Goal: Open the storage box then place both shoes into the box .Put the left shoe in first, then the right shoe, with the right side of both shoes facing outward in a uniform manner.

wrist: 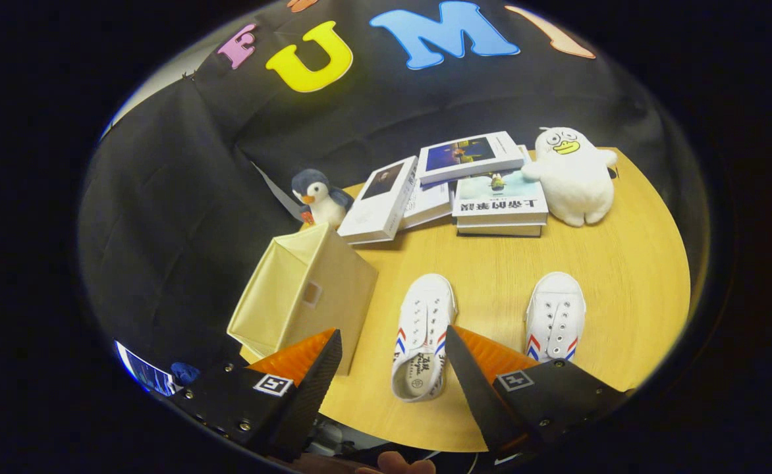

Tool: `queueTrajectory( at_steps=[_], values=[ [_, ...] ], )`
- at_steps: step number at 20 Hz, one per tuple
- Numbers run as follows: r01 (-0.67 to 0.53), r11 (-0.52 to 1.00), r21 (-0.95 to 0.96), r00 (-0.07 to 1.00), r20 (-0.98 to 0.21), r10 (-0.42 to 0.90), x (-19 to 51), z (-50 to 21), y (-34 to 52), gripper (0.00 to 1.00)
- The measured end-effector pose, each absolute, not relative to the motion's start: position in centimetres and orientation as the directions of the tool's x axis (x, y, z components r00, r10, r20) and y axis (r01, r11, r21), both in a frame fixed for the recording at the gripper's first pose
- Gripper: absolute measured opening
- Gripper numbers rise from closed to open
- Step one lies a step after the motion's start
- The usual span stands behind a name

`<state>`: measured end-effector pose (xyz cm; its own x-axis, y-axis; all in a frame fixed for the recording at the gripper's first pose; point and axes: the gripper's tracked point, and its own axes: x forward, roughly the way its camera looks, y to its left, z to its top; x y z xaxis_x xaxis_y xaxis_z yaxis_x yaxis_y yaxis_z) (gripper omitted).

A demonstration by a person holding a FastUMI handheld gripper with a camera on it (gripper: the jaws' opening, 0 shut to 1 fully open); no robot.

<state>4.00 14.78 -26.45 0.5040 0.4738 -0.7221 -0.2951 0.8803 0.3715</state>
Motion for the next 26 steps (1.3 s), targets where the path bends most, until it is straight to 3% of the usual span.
queueTrajectory(
  at_steps=[14, 20, 22, 24, 25, 26],
  values=[
    [-0.363, 0.915, 0.176, 0.376, -0.871, 0.317, 4.3, -37.0, 13.6, 0.96],
    [-0.373, 0.921, 0.117, 0.325, -0.913, 0.248, 4.9, -40.7, 13.5, 0.82],
    [-0.37, 0.922, 0.112, 0.311, -0.921, 0.236, 5.1, -41.6, 13.5, 0.72],
    [-0.365, 0.913, 0.185, 0.275, -0.915, 0.295, 4.9, -41.6, 14.8, 0.46],
    [-0.368, 0.911, 0.186, 0.274, -0.915, 0.297, 5.1, -41.5, 14.8, 0.17],
    [-0.353, 0.919, 0.177, 0.276, -0.919, 0.283, 5.1, -41.5, 14.4, 0.14]
  ],
)
